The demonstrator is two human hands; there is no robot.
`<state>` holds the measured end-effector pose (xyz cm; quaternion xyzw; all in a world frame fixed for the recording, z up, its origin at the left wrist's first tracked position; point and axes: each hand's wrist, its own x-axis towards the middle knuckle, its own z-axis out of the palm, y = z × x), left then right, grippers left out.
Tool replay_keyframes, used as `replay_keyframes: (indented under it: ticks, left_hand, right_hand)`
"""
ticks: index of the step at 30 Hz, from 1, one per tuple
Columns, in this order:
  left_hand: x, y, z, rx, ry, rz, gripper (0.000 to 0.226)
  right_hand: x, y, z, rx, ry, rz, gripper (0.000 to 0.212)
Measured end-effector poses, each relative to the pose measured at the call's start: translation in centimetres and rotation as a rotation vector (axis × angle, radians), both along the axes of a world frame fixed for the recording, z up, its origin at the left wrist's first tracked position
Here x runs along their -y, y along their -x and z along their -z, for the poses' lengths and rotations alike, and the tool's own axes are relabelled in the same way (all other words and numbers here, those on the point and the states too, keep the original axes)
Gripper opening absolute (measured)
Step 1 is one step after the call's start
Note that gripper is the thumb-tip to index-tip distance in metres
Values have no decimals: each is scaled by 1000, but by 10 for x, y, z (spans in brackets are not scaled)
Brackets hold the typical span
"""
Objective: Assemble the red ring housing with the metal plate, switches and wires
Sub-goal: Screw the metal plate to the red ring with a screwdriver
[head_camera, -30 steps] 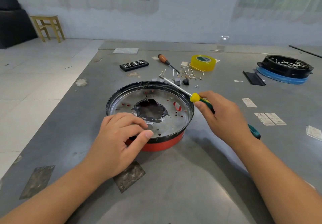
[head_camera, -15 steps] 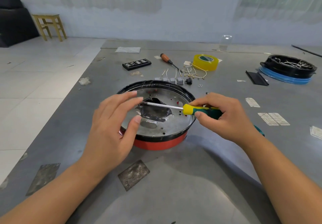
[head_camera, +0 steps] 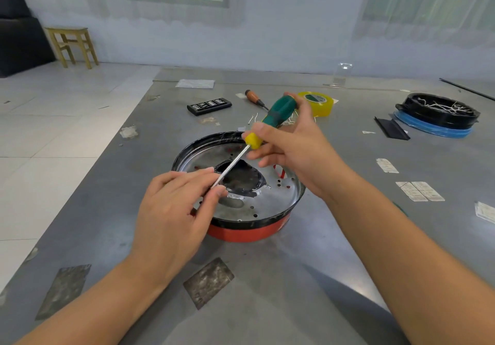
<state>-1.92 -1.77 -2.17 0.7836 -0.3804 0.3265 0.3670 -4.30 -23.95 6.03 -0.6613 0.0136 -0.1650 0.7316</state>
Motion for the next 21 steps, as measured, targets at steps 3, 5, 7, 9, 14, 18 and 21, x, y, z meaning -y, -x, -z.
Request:
replay_keyframes:
  ticks: [3,5,7,9,14,18,21]
  left_hand:
    - [-1,0,-1,-68,-54,25,34]
    - [-4,0,0,-98,-80,56,41]
    - [-8,-1,2,-99,-134,93,42]
    - [-11,-4,3,-93,-212,133,40]
    - [-10,-10,9,-30,-342,202,34]
    - [-11,-15,14,-1,-366,212,32]
    - [-10,-17,17,4,-357,212,30]
  right_hand:
    - [-5,-9,-1,-39,63,6,86]
    - [-1,-13,-3,10,87,45,84]
    - [4,-15,-1,77,165,98,82]
    - [8,-13,2,127,253,127,81]
    - [14,-14,10,156,312,90,80]
    - [13,-18,17,142,280,32,79]
    - [12,-20,19,125,282,18,78]
